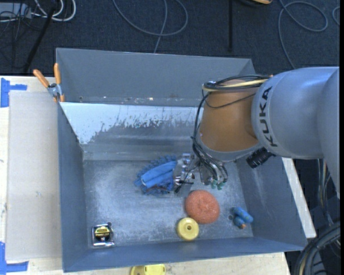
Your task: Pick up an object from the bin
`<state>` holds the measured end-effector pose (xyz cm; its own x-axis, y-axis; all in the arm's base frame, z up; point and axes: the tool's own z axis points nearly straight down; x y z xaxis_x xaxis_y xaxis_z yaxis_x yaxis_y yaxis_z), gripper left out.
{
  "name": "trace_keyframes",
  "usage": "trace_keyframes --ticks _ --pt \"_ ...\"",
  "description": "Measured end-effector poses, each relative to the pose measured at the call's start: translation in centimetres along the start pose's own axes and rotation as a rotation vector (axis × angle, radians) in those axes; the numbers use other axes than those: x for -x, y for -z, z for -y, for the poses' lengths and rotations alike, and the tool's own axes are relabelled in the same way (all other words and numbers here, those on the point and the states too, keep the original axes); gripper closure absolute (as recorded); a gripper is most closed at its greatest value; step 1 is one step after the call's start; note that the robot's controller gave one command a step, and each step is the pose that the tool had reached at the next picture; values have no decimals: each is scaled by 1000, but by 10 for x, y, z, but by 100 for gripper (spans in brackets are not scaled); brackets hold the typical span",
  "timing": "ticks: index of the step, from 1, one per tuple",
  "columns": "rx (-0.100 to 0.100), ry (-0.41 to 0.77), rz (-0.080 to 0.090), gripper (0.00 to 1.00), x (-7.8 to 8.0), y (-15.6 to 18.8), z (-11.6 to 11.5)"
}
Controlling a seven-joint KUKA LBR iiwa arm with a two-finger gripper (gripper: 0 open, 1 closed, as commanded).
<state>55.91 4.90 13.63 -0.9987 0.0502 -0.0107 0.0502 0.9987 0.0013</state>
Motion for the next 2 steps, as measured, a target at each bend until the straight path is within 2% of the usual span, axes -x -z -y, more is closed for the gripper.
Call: trace_keyframes --ticks 1,2 --pt "-3 4 -26 100 -11 11 3" --pt "-2 10 -16 100 -8 67 5"
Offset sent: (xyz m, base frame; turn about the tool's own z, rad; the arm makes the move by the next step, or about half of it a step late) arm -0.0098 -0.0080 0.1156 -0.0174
